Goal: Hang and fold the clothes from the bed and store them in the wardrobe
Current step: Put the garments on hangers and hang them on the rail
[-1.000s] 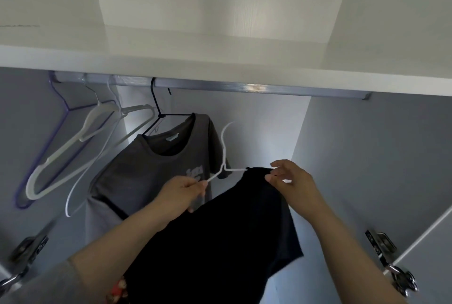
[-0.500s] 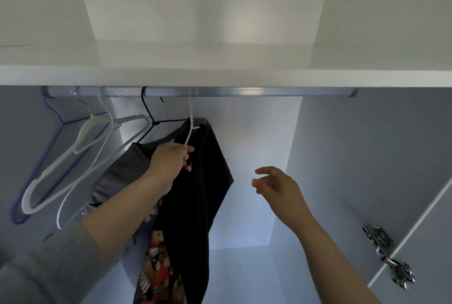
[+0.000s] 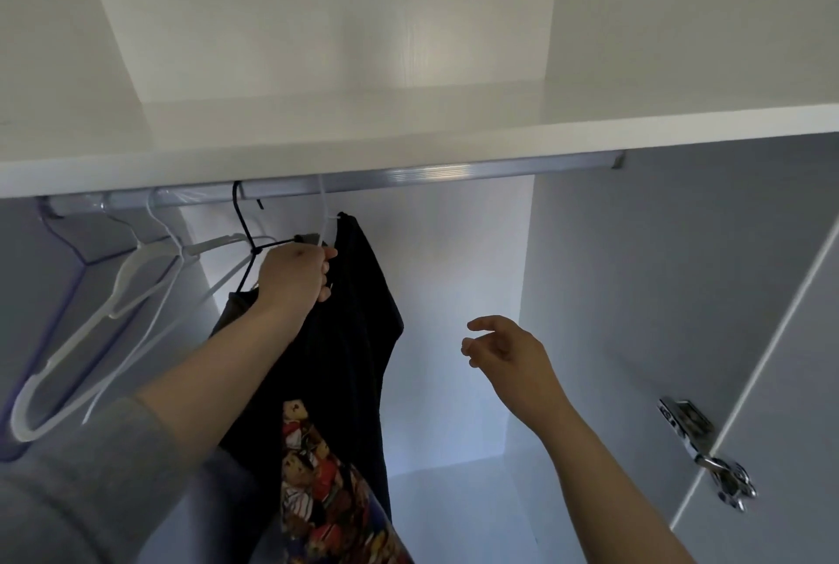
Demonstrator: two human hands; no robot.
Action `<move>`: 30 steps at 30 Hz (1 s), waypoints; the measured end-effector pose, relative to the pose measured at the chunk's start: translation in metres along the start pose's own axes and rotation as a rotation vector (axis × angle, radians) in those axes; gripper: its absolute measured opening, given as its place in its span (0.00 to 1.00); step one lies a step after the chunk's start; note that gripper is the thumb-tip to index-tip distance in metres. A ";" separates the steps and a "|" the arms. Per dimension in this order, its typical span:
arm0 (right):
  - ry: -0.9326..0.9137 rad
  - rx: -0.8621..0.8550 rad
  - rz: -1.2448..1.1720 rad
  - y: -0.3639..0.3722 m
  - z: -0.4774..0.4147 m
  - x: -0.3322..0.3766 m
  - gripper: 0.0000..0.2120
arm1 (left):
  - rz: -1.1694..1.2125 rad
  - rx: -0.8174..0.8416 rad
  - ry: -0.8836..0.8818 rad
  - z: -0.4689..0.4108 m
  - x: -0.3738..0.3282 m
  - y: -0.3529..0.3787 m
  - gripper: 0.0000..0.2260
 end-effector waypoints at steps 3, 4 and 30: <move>0.006 0.002 -0.019 0.000 0.000 -0.002 0.06 | -0.009 -0.027 0.008 -0.002 0.004 0.004 0.14; 0.007 0.006 -0.018 0.000 0.001 -0.002 0.06 | -0.002 -0.031 0.008 -0.004 0.004 0.005 0.14; 0.063 0.016 -0.009 -0.007 0.000 -0.010 0.06 | -0.432 0.075 0.085 -0.025 0.059 0.000 0.10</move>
Point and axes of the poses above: each hand's wrist, its own z-axis away from the middle knuckle, its own y-axis out of the palm, x = y × z, the point moved 1 cm from there along -z, towards the middle knuckle, and after that the axes turned 12 degrees about z, right-handed, at the moved point
